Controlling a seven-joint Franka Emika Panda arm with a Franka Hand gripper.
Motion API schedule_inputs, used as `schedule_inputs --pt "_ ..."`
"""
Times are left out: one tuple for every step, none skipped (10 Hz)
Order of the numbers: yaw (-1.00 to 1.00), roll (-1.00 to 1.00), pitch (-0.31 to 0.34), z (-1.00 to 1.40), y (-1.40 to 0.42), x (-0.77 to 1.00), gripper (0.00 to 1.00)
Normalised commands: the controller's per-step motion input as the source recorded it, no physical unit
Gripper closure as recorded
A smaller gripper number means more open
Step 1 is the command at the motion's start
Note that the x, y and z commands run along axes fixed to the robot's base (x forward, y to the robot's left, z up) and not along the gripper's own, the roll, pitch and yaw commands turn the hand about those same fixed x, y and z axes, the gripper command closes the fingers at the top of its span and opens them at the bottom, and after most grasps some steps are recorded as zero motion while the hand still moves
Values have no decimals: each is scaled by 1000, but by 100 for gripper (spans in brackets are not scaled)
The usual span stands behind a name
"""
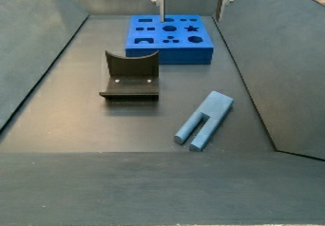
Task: Pick up the square-circle object. Move up. Place the square-circle object on the fixture. Regrasp the square-circle object. Move to above the board. Insert the square-circle object.
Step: Pick up the square-circle object.
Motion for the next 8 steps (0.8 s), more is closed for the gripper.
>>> schedule_inputs --pt "23 0 0 0 160 0 0" --pt "-409 0 10 -369 540 -63 0" --pt "-457 -111 -50 -577 366 -166 0" --pt "-477 -117 -59 -740 360 -146 0" --pt "-534 -94 -100 -797 337 0 0" --pt "-431 -123 -160 -686 406 0 0" --pt "-380 -200 -121 -669 394 -43 0" --pt "-389 -263 -163 -520 329 0 0"
